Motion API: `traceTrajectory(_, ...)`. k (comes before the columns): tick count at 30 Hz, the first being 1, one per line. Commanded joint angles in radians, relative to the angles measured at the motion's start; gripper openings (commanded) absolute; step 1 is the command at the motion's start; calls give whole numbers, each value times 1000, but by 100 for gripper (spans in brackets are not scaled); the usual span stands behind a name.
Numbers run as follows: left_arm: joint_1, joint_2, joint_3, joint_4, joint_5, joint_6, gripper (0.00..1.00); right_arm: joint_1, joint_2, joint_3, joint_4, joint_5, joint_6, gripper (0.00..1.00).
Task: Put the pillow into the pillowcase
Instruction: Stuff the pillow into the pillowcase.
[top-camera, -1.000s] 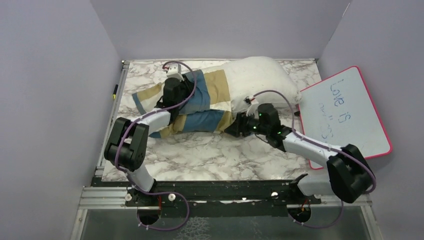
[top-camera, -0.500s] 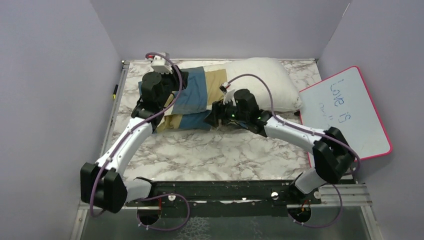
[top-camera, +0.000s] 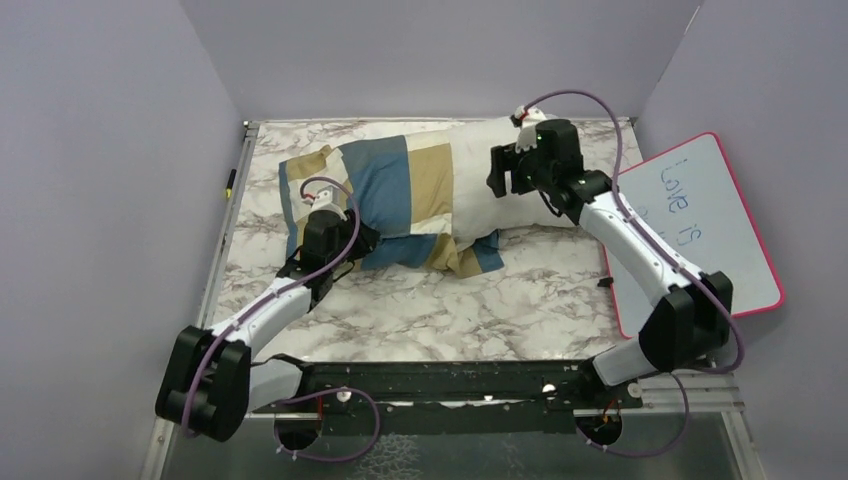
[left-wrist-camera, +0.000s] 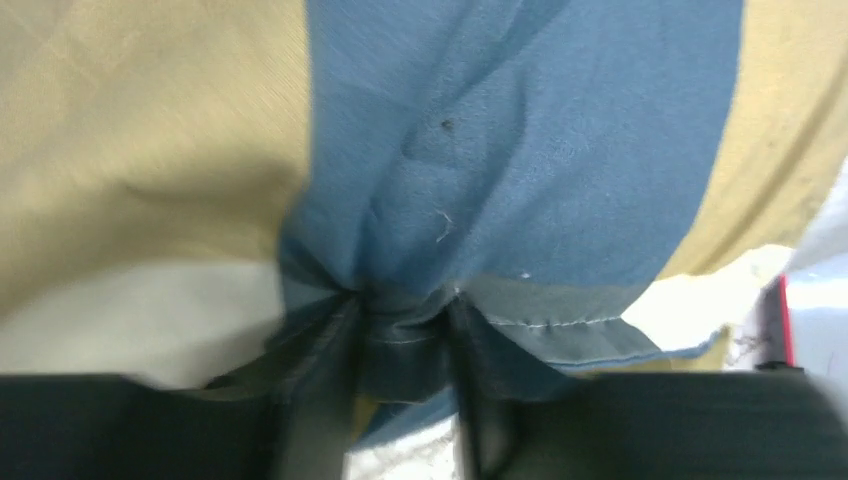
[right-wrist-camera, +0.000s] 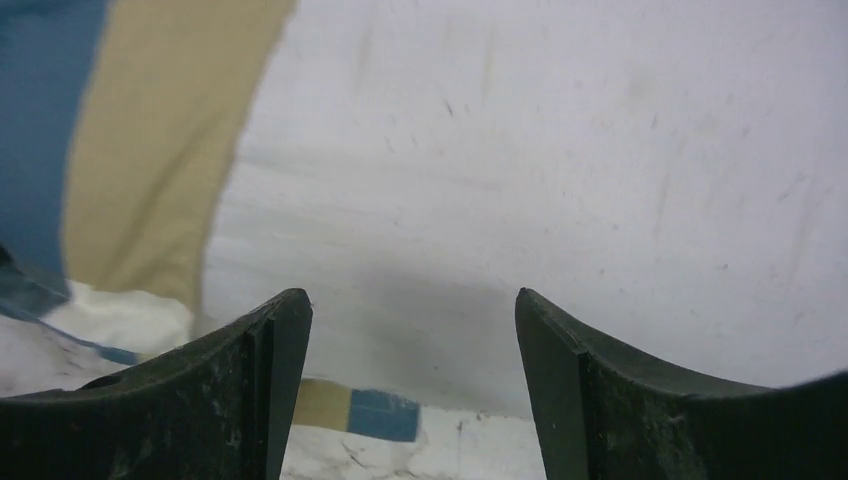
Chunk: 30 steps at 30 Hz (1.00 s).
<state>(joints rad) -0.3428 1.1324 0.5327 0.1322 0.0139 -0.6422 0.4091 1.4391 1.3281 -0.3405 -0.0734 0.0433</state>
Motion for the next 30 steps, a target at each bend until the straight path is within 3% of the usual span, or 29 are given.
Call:
traceTrajectory(1,-4,176,-7,233,-108,-34,24,-15,130,-36,-152,21,-50,74)
traceTrajectory(3,7,315,64,288,-160,15,14,-11,192,-27,-187,-85,-10,65)
traceTrajectory(6,54,485,217,382,-136,105,12,51,167,-109,-108,-278,100,58)
traceTrajectory(9,138,597,396,356,-22,109,13,171,92,-189,-18,-355,233,54)
traceTrajectory(10,156,593,427,338,16,87,18,201,71,-203,-3,-381,263,54)
traceTrajectory(13,164,493,451,219,33,102,51,215,6,-223,4,-395,314,56)
traceTrajectory(15,162,396,430,112,25,107,58,214,-34,-189,-30,-354,298,60)
traceTrajectory(19,111,170,264,18,82,105,66,214,-48,-39,-141,-255,58,72)
traceTrajectory(23,-61,-17,52,176,24,89,71,214,-32,-17,-96,-46,-262,78)
traceTrajectory(26,-194,-8,-2,303,-64,110,74,216,-49,-118,18,32,-534,81)
traceTrajectory(30,-264,172,-20,498,-121,85,75,214,-38,-277,248,144,-812,87)
